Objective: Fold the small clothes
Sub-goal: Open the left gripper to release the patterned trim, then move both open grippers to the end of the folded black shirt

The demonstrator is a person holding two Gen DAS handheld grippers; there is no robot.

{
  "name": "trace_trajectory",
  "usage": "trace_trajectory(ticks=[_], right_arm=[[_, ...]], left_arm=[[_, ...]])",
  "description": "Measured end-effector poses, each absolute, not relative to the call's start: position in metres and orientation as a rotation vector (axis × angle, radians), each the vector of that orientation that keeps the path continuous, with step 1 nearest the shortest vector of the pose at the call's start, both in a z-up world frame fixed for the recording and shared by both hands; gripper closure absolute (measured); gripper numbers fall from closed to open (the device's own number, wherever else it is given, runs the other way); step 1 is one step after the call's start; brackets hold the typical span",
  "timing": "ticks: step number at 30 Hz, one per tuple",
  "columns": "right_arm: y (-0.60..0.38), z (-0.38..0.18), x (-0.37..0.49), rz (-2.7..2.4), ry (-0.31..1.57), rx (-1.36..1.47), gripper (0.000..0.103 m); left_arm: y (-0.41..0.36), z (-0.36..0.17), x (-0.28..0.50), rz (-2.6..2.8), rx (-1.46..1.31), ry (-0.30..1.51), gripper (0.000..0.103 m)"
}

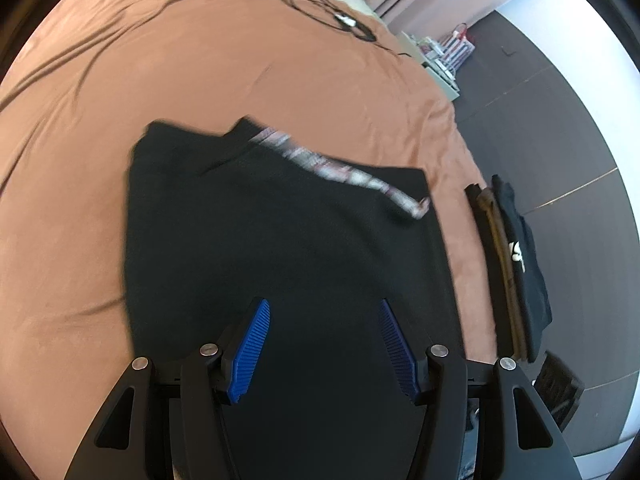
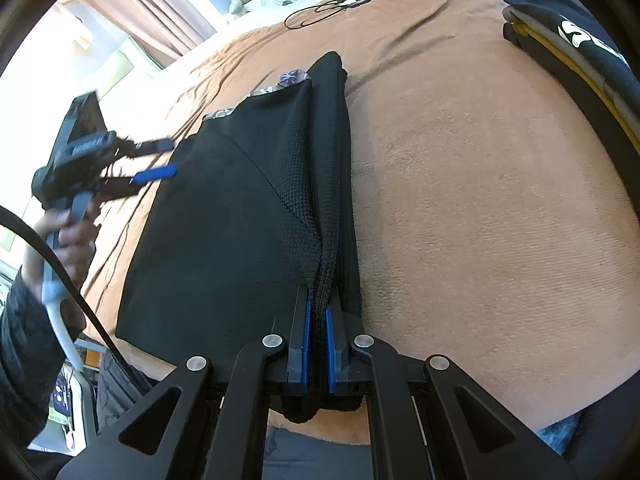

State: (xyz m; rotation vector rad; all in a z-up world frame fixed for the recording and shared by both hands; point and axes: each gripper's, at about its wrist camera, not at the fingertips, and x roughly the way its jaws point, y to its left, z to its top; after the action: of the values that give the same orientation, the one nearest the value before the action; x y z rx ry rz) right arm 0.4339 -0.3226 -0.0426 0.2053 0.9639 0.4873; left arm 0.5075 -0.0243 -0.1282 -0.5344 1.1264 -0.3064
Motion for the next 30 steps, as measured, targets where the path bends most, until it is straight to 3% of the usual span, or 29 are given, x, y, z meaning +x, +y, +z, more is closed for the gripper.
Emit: trace_trajectory(ticks=[5, 8, 9, 10, 27, 29, 30], right_arm=[[-0.314, -0.035, 0.428, 0.455, 0.981, 0.168, 0.095], [-0.310, -0.027, 0.428, 0.441, 0.975, 0.135, 0.072], [-0.311, -0.023, 0.429, 0.430, 0.968, 0.128, 0.056], [-0.310, -0.020, 0.428, 0.425, 0.960, 0.122, 0.047], [-0.262, 0.017, 0.485, 0.392, 0.966, -0.006, 0.047], [-0.255, 0.017, 0.498, 0.364, 0.974, -0.023, 0.040], [-0.251, 0.018, 0.505, 0.360, 0.978, -0.025, 0.029]], left_arm=[[-0.002, -0.133, 0.480, -0.257, -0.543, 1.123, 0.044], [0.010, -0.136, 0.470, -0.233, -0.549, 1.112, 0.044], [0.014, -0.137, 0.468, -0.224, -0.554, 1.109, 0.044], [0.017, -0.139, 0.466, -0.217, -0.561, 1.108, 0.044], [0.042, -0.158, 0.467, -0.173, -0.608, 1.119, 0.044], [0.042, -0.160, 0.471, -0.174, -0.614, 1.122, 0.044], [0.043, -0.161, 0.472, -0.174, -0.615, 1.122, 0.044]])
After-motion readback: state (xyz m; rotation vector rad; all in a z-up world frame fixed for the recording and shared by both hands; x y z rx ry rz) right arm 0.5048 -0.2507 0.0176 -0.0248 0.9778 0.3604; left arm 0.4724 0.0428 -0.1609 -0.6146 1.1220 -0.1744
